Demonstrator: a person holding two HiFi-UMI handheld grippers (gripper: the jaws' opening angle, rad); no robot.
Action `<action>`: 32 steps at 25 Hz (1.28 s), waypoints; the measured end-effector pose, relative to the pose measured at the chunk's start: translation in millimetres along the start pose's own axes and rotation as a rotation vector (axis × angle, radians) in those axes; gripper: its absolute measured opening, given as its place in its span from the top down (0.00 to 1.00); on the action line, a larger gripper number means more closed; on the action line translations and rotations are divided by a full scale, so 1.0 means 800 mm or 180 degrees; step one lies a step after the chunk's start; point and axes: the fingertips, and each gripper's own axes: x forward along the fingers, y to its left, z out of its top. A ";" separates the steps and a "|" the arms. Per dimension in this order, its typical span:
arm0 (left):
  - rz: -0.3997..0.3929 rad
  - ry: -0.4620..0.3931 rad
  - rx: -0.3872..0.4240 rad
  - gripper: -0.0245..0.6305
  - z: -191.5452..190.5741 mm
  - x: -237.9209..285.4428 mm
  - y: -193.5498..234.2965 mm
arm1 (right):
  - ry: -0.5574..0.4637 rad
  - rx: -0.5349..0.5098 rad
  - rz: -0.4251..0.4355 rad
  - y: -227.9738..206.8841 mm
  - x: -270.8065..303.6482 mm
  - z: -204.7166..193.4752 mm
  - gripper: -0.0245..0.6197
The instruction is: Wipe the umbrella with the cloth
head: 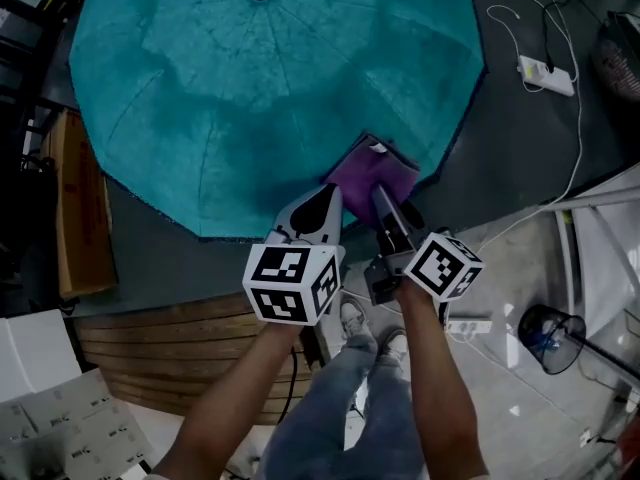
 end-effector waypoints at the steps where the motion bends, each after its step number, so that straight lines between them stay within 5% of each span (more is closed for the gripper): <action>1: -0.0003 0.0004 0.0018 0.96 -0.008 0.004 -0.004 | 0.0004 0.0034 -0.0014 -0.013 -0.003 -0.007 0.84; 16: 0.0086 0.0045 0.0085 0.96 -0.086 0.007 -0.017 | 0.0358 -0.0120 -0.0375 -0.128 -0.039 -0.076 0.84; 25: 0.0155 0.0148 -0.0160 0.96 -0.073 -0.059 -0.054 | 0.0590 -0.0762 -0.0171 0.000 -0.086 -0.048 0.84; 32: 0.0286 0.0028 -0.0230 0.96 -0.004 -0.137 -0.076 | 0.0684 -0.1199 -0.0090 0.125 -0.112 -0.014 0.84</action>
